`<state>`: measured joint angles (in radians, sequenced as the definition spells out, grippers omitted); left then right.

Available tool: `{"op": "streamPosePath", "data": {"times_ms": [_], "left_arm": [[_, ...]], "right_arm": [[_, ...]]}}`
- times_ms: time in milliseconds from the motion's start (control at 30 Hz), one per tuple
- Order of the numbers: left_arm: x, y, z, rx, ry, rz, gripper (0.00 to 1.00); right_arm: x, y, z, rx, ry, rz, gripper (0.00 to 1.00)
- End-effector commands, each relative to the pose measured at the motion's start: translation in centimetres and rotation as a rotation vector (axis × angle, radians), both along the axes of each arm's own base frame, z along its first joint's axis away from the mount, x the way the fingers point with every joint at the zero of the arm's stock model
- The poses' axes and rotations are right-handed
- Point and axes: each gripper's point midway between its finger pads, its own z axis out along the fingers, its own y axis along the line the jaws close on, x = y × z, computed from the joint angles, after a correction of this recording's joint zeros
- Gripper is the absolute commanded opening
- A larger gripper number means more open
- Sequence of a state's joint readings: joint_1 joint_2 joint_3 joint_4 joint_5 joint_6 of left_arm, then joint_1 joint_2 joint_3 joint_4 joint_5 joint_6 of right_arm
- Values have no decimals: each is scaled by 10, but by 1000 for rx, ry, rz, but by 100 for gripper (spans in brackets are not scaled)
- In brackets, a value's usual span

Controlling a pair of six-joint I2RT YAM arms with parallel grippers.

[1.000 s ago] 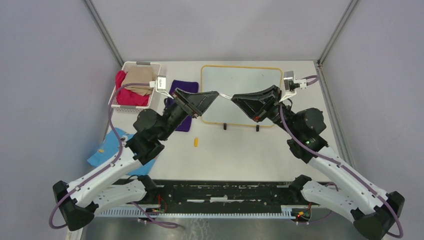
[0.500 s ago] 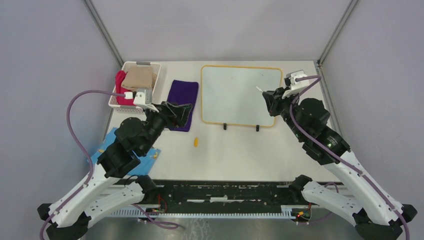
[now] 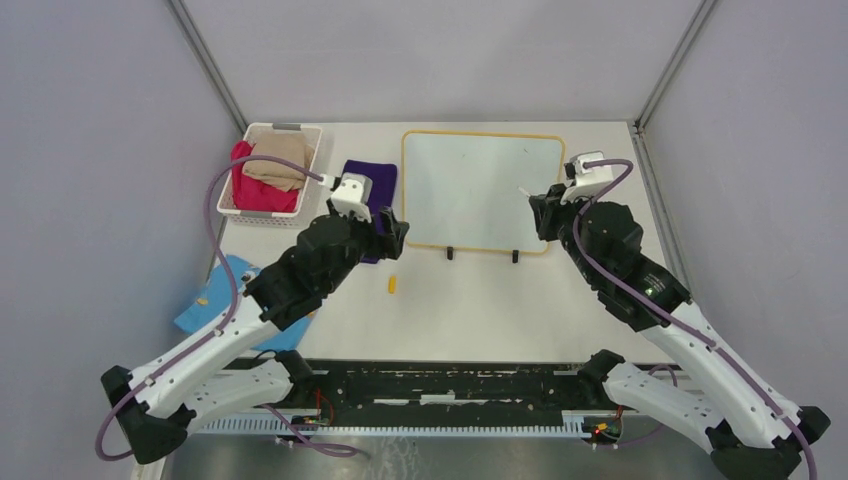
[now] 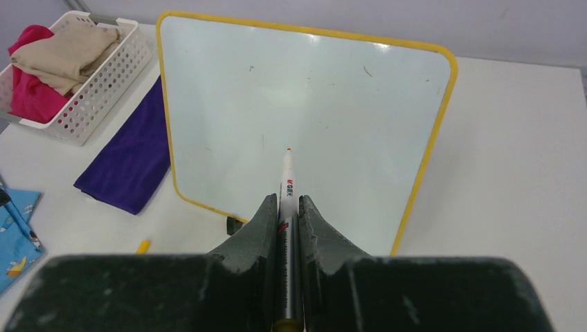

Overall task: Write a sentence on the whiteboard
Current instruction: Move the whiteboard to the center of the board.

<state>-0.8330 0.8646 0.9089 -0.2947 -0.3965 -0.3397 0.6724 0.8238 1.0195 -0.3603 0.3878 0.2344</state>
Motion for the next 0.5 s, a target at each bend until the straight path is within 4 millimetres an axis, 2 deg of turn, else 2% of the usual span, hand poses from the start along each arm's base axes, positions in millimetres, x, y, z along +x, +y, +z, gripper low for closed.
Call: {"op": "streamPosePath", "data": {"times_ms": [0,100,233,400,467], "left_arm": [[6,-20,7,-4,-70,-83,79],[10,-31,-5,13,-64,-114,79],[25,-31,-23,55,-27,-55,80],[31,-49,-59,54,92,-147,79],[31,-56,-71,9,111,-168,78]], "right_arm": [[4,5,-14,43,16,-8,0],[5,7,-22,29,10,2,0],[9,8,-33,-29,20,7,0],[10,10,-48,-129,38,46,0],[4,19,-50,-168,13,133,0]]}}
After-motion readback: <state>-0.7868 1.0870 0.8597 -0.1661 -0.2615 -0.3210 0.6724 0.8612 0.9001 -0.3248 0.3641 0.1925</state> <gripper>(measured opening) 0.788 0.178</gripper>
